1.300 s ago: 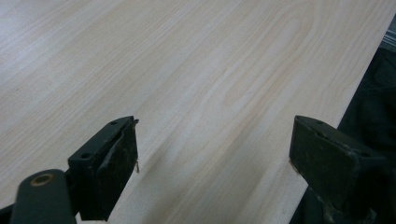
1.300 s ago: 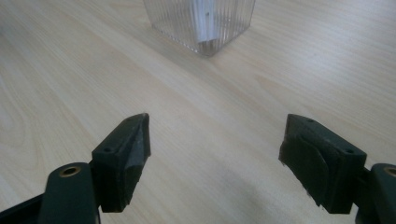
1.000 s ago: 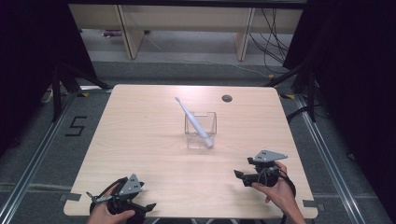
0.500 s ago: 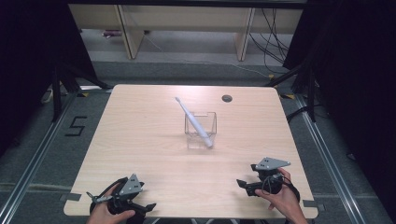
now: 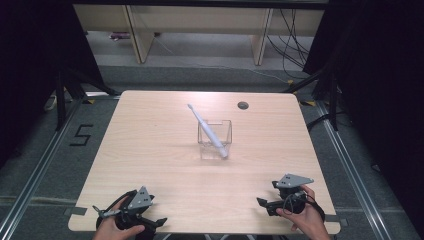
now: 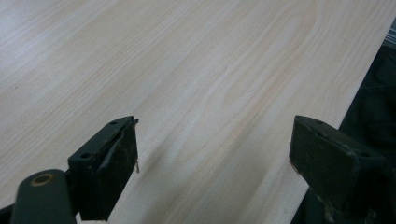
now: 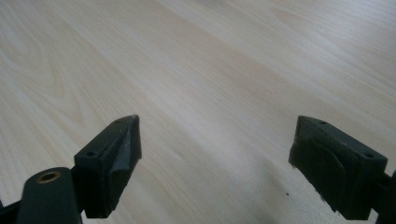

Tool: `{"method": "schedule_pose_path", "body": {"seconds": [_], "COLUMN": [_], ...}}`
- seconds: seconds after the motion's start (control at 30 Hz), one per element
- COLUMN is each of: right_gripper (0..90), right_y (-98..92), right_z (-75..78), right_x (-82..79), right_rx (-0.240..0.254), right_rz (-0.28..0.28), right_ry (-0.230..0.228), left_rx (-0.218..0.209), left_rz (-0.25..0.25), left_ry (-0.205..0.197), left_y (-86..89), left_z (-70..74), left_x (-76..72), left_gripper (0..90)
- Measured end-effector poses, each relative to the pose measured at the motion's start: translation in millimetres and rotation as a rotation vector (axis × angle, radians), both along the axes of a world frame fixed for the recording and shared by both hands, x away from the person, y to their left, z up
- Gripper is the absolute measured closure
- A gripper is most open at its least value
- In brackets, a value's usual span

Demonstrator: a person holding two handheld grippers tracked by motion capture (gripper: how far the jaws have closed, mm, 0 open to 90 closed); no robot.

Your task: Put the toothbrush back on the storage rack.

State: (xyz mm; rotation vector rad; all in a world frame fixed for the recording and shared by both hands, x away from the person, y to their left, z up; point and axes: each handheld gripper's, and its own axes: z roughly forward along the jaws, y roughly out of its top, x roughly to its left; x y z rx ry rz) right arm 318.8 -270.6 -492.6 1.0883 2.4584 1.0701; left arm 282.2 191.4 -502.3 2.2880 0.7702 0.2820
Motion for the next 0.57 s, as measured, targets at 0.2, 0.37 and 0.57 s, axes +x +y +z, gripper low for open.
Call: {"method": "schedule_pose_path", "body": {"seconds": [0.2,0.37,0.57], "right_gripper": [16.6,16.6,16.6], "right_y": [-3.5,-4.4,-5.8], "right_z": [-1.5,-1.7,-1.6], "right_x": [-1.4,-2.3,-2.5], "right_rx": [0.001,-0.004,-0.015], "right_rz": [0.009,-0.001,-0.013], "right_ry": [0.004,0.008,-0.01], "left_rx": [-0.001,-0.001,0.0], "left_rz": [0.001,0.002,0.002], "left_ry": [0.0,0.001,0.0], "left_y": [0.0,-0.2,-0.1], "left_z": [0.0,-0.2,-0.2], "left_x": [0.0,-0.1,0.0], "left_gripper": [14.8,14.8,14.8]}}
